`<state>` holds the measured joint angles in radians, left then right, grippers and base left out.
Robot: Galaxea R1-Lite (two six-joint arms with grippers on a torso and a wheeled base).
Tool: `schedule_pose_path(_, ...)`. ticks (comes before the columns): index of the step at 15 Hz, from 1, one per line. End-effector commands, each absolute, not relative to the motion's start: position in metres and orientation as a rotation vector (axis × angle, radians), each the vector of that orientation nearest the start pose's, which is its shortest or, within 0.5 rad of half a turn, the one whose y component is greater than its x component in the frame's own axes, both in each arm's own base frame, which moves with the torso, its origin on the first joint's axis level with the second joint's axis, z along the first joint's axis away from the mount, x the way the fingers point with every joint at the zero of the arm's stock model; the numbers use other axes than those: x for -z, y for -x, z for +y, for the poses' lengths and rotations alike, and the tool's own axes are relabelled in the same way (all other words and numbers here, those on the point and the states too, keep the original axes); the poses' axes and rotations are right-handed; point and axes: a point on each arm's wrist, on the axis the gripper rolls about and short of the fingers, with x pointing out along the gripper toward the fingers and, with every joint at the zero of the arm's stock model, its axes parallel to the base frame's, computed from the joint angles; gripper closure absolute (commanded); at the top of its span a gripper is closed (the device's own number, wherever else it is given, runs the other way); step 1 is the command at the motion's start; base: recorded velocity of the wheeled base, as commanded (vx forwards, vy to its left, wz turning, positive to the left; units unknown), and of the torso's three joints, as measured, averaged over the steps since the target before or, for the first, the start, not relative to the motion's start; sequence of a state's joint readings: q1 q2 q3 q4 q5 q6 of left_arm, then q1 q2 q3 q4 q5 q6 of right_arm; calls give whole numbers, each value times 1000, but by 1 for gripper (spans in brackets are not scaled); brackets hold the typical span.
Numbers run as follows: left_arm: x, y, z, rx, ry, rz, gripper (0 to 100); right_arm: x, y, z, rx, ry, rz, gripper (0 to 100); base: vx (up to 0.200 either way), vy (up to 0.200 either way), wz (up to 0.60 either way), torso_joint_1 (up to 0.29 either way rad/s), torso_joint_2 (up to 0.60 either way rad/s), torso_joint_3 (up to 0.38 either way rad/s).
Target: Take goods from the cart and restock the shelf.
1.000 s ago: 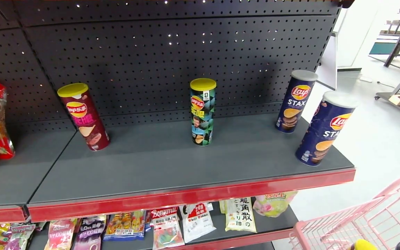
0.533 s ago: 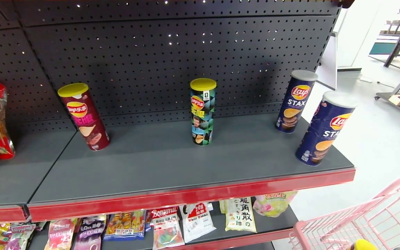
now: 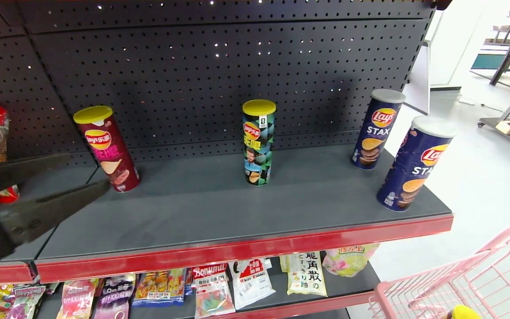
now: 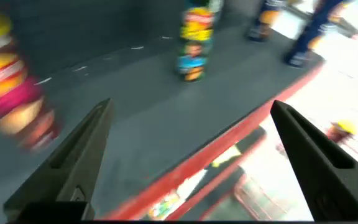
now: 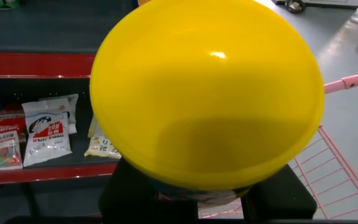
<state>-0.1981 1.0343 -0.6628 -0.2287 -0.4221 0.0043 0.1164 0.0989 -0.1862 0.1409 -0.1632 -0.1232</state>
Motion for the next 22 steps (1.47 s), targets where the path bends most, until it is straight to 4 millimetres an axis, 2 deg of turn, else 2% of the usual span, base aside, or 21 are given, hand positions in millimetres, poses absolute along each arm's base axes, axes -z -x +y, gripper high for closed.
schedule_pose_path(1,-224,-221,-85,861,-41,287,0,-114,29,-7,47,130,55,100,0,0,0,0,0,0)
schedule_pose_path(2,-212,-236,-90,872,-75,310,0,-114,29,-7,47,130,55,100,0,0,0,0,0,0)
schedule_pose_path(3,-211,-238,-91,873,-77,310,0,-114,29,-7,47,130,55,100,0,0,0,0,0,0)
schedule_pose_path(5,-193,-281,-111,890,-114,228,0,-111,28,-7,51,132,66,100,0,0,0,0,0,0)
schedule_pose_path(8,-185,-302,-131,926,-113,213,0,-109,27,-7,51,133,75,100,0,0,0,0,0,0)
schedule_pose_path(10,-184,-325,-140,922,-119,175,0,-109,27,-7,52,133,75,100,0,0,0,0,0,0)
schedule_pose_path(11,-184,-327,-141,921,-120,170,0,-109,27,-7,52,133,75,100,0,0,0,0,0,0)
schedule_pose_path(13,-184,-353,-150,889,-126,126,0,-109,27,-7,57,133,77,100,0,0,0,0,0,0)
schedule_pose_path(17,-186,-371,-164,900,-126,80,0,-109,27,-7,64,135,76,100,0,0,0,0,0,0)
schedule_pose_path(22,-183,-380,-173,913,-117,71,0,-107,26,-7,66,136,83,100,0,0,0,0,0,0)
